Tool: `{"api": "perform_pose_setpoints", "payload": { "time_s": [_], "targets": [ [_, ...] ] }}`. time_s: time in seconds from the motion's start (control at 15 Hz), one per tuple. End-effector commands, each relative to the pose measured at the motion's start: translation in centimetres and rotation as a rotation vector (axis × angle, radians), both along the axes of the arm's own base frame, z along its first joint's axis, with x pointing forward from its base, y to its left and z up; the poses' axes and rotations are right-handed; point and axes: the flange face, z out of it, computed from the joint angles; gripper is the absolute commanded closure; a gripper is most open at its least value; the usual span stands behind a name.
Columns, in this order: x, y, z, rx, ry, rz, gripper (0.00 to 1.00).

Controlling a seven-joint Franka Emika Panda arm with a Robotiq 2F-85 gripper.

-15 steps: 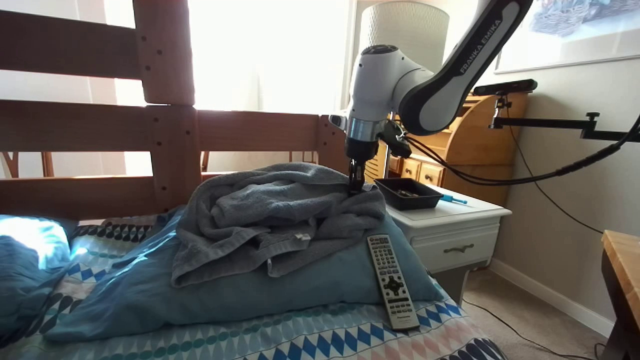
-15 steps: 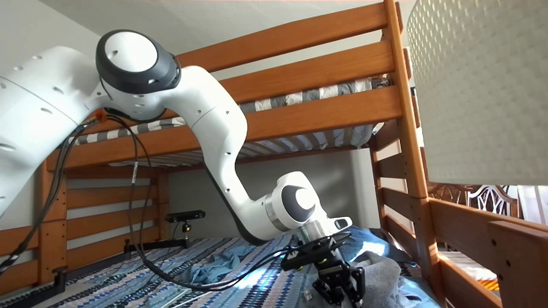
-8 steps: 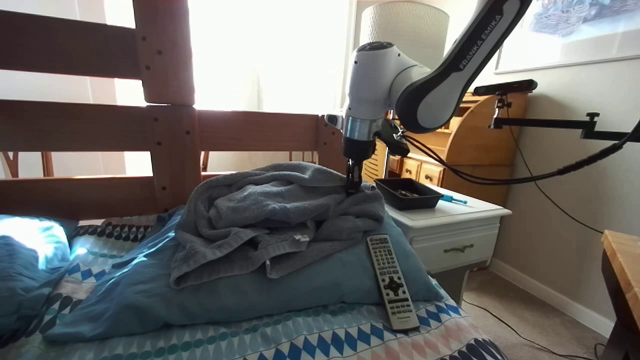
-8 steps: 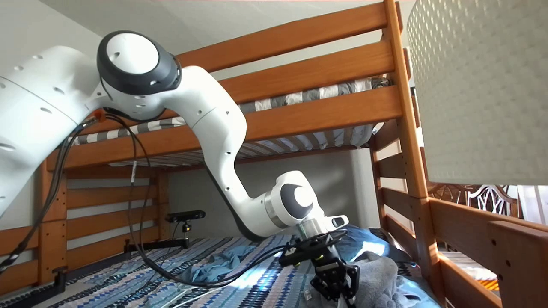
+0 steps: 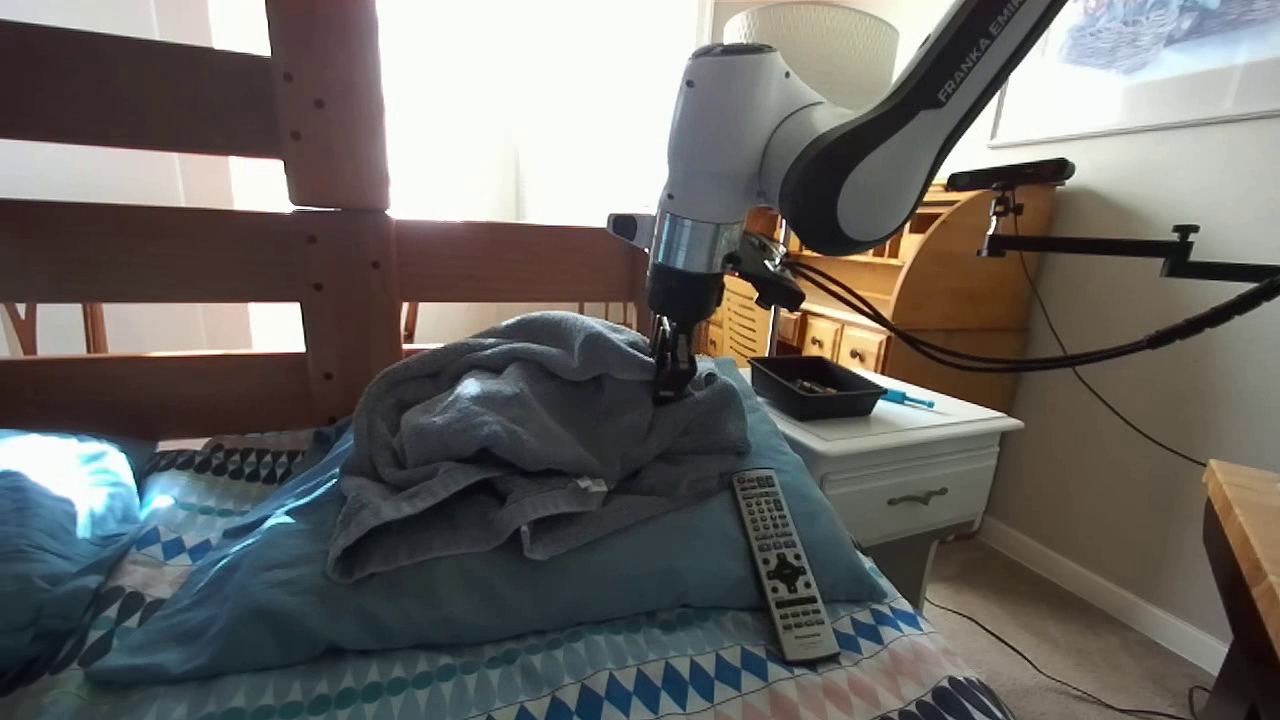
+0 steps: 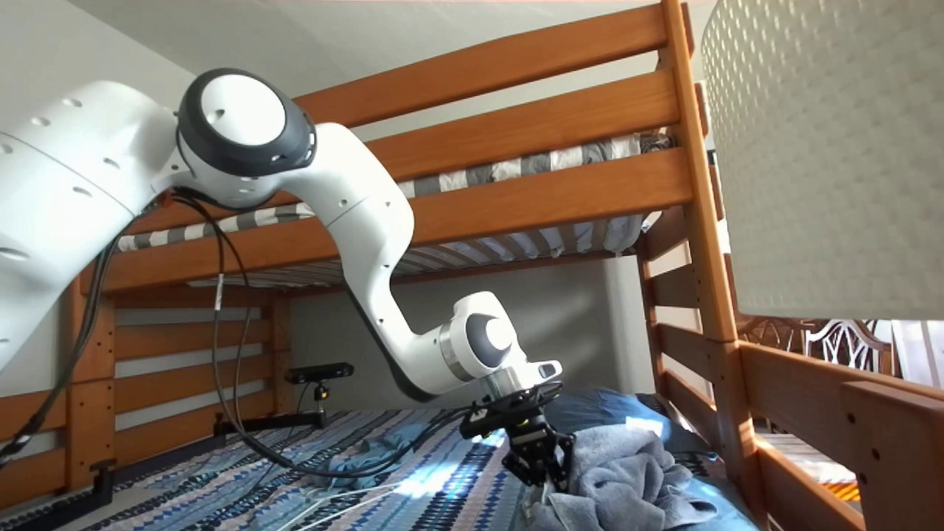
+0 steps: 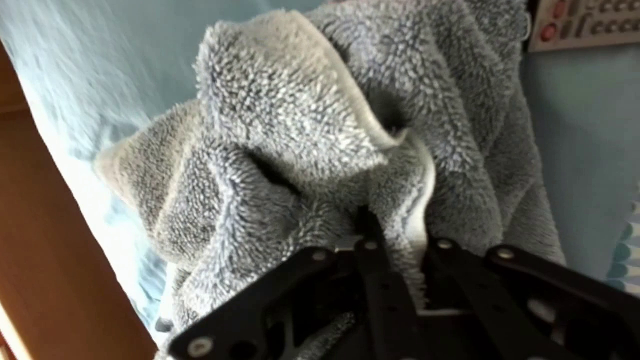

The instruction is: Move the blue towel to the left.

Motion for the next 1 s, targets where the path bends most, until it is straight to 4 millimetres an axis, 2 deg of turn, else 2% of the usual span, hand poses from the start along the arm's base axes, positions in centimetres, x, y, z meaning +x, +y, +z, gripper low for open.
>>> {"api": "perform_pose_setpoints", "payload": {
  "time_s": [0.0, 0.27, 0.47, 0.67, 0.93],
  "targets": [
    [-1.4, 5.1, 1.4, 0.028, 0.003, 0.113, 0.96],
    [-4.0, 9.7, 3.6, 0.095, 0.037, 0.189, 0.96],
    [-5.3, 12.2, 5.3, 0.142, 0.074, 0.241, 0.96],
    [-6.0, 13.7, 6.8, 0.175, 0.106, 0.292, 0.96],
    [-6.2, 14.6, 8.0, 0.207, 0.151, 0.344, 0.96]
  ]
}}
